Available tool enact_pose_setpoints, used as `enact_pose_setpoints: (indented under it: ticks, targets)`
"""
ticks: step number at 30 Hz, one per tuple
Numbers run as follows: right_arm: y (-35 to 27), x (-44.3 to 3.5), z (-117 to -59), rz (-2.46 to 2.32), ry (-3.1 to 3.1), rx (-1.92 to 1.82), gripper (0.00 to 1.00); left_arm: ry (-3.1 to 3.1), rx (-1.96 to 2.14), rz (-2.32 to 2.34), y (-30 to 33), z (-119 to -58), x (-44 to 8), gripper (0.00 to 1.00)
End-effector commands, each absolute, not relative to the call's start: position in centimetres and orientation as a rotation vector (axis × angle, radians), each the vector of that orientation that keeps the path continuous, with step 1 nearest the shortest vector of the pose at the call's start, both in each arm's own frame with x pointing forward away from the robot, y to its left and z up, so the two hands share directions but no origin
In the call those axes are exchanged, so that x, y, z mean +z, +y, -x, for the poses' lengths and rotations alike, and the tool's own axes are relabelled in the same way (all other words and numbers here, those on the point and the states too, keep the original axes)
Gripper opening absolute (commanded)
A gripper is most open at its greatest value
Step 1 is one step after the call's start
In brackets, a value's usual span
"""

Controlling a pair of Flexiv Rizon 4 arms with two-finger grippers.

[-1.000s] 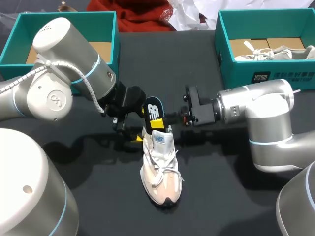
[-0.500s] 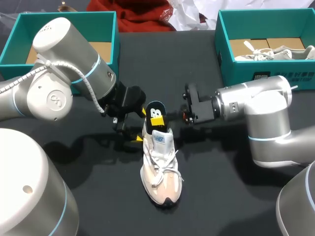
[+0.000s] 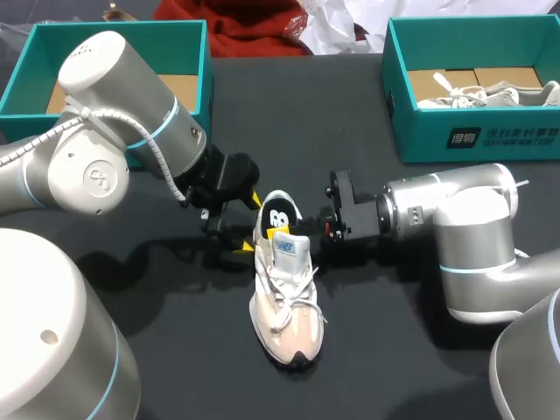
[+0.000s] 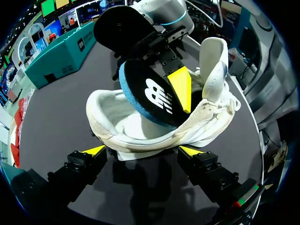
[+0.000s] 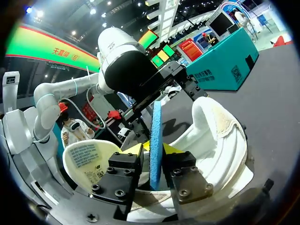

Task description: Take the shoe out of the shoebox, open the shoe tongue, remove and reinsert the insole, then place the shoe into the shoebox

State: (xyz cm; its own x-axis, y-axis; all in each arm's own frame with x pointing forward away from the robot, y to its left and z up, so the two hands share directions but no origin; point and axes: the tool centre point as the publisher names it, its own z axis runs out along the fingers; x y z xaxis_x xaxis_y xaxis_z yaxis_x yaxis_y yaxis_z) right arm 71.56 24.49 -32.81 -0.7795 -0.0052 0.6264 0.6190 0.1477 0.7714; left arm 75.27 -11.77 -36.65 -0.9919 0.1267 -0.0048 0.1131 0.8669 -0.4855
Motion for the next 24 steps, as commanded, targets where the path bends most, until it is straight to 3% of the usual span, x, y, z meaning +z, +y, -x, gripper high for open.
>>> enact_pose_setpoints:
  ticks: [1, 11, 13, 14, 15, 24]
  targets:
    - [24.4, -31.4, -72.0, 0.574, -1.986, -1.655, 0.31, -3.011, 0.778, 0.194, -11.8, -75.2, -36.7, 1.0]
    - [24.0, -30.4, -73.4, 0.543, -2.04, -1.632, 0.23, -3.011, 0.778, 0.194, -11.8, -75.2, -36.7, 1.0]
    - [23.9, -30.4, -73.7, 0.543, -2.035, -1.642, 0.14, -3.011, 0.778, 0.194, -11.8, -75.2, -36.7, 1.0]
    - [23.8, -30.5, -73.8, 0.551, -2.033, -1.643, 0.03, -3.011, 0.778, 0.194, -11.8, -75.2, -36.7, 1.0]
    - [23.8, -30.7, -74.0, 0.557, -2.027, -1.639, 0.0, -3.011, 0.778, 0.194, -11.8, -75.2, -36.7, 1.0]
    - [24.2, -33.4, -71.6, 0.636, -1.949, -1.593, 0.0, -3.011, 0.778, 0.194, -11.8, -75.2, -36.7, 1.0]
